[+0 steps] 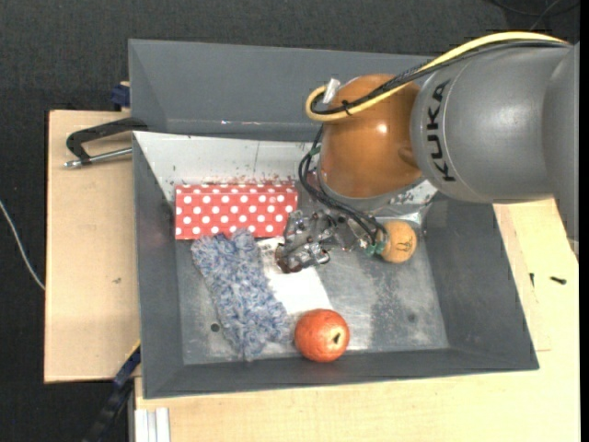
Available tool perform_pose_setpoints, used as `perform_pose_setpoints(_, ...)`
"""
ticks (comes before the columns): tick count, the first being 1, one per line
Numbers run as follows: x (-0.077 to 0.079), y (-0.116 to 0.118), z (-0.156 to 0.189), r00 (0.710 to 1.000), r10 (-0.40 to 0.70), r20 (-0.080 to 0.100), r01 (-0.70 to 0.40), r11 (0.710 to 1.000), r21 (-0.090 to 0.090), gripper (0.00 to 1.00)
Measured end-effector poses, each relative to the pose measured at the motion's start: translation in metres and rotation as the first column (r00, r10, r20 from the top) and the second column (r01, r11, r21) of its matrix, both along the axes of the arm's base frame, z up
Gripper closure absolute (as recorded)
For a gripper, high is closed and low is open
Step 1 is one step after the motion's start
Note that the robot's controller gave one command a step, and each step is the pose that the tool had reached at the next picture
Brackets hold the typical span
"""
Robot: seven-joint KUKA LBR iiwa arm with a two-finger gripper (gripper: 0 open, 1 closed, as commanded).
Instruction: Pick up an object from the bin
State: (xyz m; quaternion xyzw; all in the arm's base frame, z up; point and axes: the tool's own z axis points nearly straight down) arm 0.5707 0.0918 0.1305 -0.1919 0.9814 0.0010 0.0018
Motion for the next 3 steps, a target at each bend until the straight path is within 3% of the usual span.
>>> perform_pose_setpoints(1, 0.016, -0.019, -0.018, 1.0, -0.009, 0.006, 0.009, 1.0, 0.0, 1.0)
perform_pose_setpoints(2, 0.008, -0.01, 0.005, 1.0, 0.018, -0.011, -0.018, 1.0, -0.003, 1.0)
perform_pose_setpoints(3, 0.012, -0.011, 0.031, 0.998, 0.068, 0.012, -0.068, 0.998, -0.001, 1.0)
